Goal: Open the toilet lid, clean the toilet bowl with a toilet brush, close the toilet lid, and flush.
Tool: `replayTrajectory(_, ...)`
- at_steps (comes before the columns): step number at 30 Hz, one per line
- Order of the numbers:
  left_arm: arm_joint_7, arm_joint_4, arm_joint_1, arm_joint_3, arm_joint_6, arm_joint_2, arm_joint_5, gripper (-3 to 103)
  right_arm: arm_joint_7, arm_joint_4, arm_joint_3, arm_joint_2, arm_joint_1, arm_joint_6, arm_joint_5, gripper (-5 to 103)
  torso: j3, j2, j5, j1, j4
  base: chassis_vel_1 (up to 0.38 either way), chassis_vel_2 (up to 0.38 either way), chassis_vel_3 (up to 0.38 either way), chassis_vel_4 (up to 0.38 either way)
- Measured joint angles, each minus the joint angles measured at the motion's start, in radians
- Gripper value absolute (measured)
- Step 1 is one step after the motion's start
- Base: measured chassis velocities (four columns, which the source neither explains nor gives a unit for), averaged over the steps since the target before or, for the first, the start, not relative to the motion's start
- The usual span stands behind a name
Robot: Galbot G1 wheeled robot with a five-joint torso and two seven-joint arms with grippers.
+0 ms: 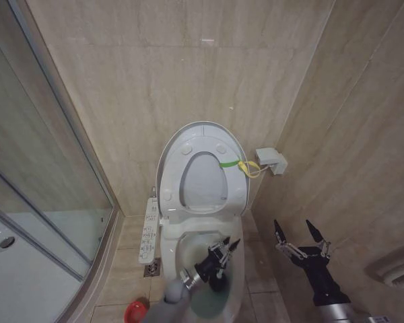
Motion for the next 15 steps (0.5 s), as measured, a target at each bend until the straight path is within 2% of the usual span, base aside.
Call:
replayTrajectory(4,0.014,-0.007,0.014,-0.003,0.0,0.02,0.002,21,0.0,0.0,0.0,0.0,0.0,0.0,0.0,100,0.0,0.0,-0.0001,0.0,0.0001,0.0,0.0,0.0,0.0)
replayTrajectory(8,0.027,-0.038,0.022,-0.003,-0.001,0.089,-0.004,21,0.0,0.0,0.0,0.0,0.0,0.0,0.0,100,0.0,0.0,0.0002,0.0,0.0003,0.0,0.0,0.0,0.0)
replayTrajectory(9,0.027,-0.038,0.022,-0.003,-0.001,0.089,-0.004,21,0.0,0.0,0.0,0.0,0.0,0.0,0.0,100,0.0,0.0,0.0002,0.0,0.0003,0.0,0.0,0.0,0.0)
replayTrajectory(15,0.026,-0.096,0.01,-0.01,0.0,0.138,-0.056,21,0.0,0.0,0.0,0.0,0.0,0.0,0.0,100,0.0,0.0,-0.0001,0.0,0.0001,0.0,0.0,0.0,0.0)
